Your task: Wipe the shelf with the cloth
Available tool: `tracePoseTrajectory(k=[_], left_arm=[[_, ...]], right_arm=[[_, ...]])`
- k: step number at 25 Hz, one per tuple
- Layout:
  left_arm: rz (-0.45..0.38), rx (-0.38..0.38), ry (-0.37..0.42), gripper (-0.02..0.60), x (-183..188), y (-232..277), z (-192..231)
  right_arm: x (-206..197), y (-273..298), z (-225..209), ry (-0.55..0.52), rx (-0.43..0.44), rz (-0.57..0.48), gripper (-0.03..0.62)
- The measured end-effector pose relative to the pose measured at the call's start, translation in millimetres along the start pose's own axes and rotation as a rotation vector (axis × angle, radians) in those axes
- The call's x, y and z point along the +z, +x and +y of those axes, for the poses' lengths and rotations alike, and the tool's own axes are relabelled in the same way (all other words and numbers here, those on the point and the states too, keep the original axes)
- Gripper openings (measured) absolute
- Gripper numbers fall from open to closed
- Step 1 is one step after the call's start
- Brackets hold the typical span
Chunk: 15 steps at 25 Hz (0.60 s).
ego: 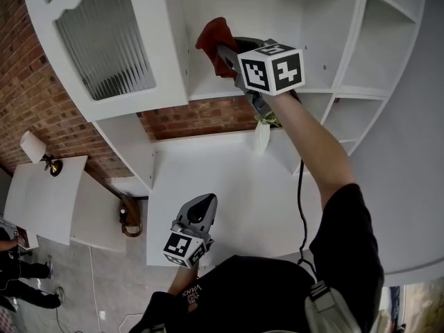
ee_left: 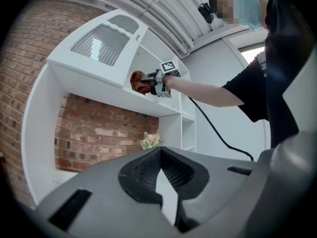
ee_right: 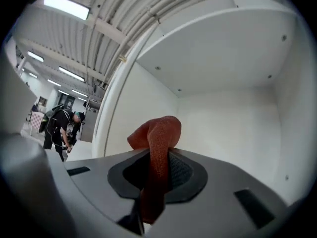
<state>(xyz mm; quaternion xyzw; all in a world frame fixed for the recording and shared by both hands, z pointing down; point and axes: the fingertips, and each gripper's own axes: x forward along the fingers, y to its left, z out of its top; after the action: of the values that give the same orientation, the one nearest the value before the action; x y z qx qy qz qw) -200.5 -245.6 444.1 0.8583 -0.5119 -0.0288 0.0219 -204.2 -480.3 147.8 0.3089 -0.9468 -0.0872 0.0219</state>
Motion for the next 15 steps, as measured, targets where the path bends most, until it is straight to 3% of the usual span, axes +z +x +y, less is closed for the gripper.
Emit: tracePoseTrajectory(k=[3,7,15], left_arm=[[-0.009,0.016,-0.005,0.006,2,-2,7],[-0.023,0.035,-0.01,0.006,5,-4,15],[-0.041,0.086,-0.034,0.006,4,-9,30]], right_arm=[[-6,27,-8,0.093,0.019,0.071,0.057],[-18,61,-19,0.295,0.044,0.143,0.057],[-54,111,-26,0.322,0.03,0.319,0.058]])
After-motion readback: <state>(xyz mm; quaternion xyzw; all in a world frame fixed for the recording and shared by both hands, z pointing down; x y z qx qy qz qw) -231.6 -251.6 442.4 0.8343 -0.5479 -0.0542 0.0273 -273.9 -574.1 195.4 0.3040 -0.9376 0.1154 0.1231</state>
